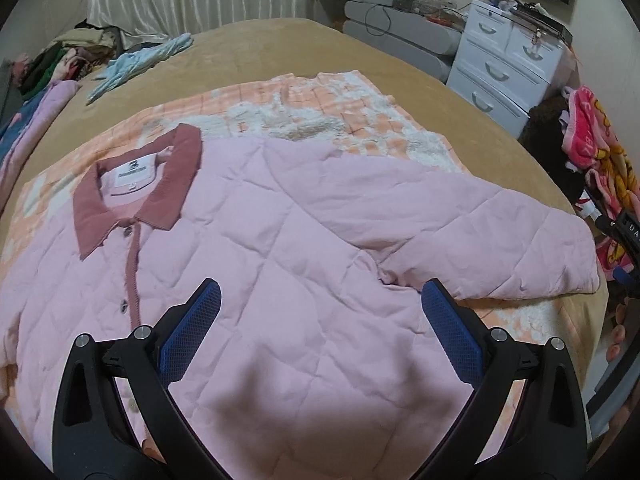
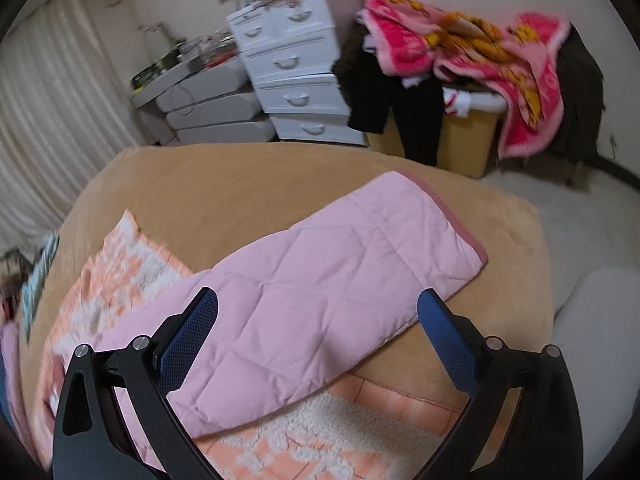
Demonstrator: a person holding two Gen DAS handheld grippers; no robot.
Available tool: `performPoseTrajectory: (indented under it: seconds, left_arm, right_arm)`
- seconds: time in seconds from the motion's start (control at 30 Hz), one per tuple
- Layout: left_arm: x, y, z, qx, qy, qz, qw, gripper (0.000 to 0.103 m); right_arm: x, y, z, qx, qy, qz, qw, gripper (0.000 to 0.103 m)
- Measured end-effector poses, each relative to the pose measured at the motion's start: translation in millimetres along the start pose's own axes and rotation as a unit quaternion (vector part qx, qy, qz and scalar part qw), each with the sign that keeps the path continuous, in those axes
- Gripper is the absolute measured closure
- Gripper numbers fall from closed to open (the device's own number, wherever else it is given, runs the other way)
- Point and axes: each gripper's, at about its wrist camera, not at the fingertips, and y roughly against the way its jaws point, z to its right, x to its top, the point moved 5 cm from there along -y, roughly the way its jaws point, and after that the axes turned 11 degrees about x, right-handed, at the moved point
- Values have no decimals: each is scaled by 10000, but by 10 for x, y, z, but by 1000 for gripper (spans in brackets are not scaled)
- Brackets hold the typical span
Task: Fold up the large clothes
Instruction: 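Move the right tool toward the ribbed cuff of the nearest jacket sleeve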
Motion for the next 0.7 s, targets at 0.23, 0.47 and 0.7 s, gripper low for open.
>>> performPoseTrajectory:
  seconds: [0.23,0.47,0.7]
  left_arm:
    - [96,-114,104,76,-128,-18,9999,9]
    - [122,-312,147,181,-154,-137,9996,9]
    - [84,-491,62,373,-111,-307,9988,9]
  right_arm:
    - [14,-231,362,-112,-728,-113,9972,4]
    - [-57,-473,765,-162,-1614,-313,9863,4]
    - [-134,-744,1008,59,-2192,-397,9748,4]
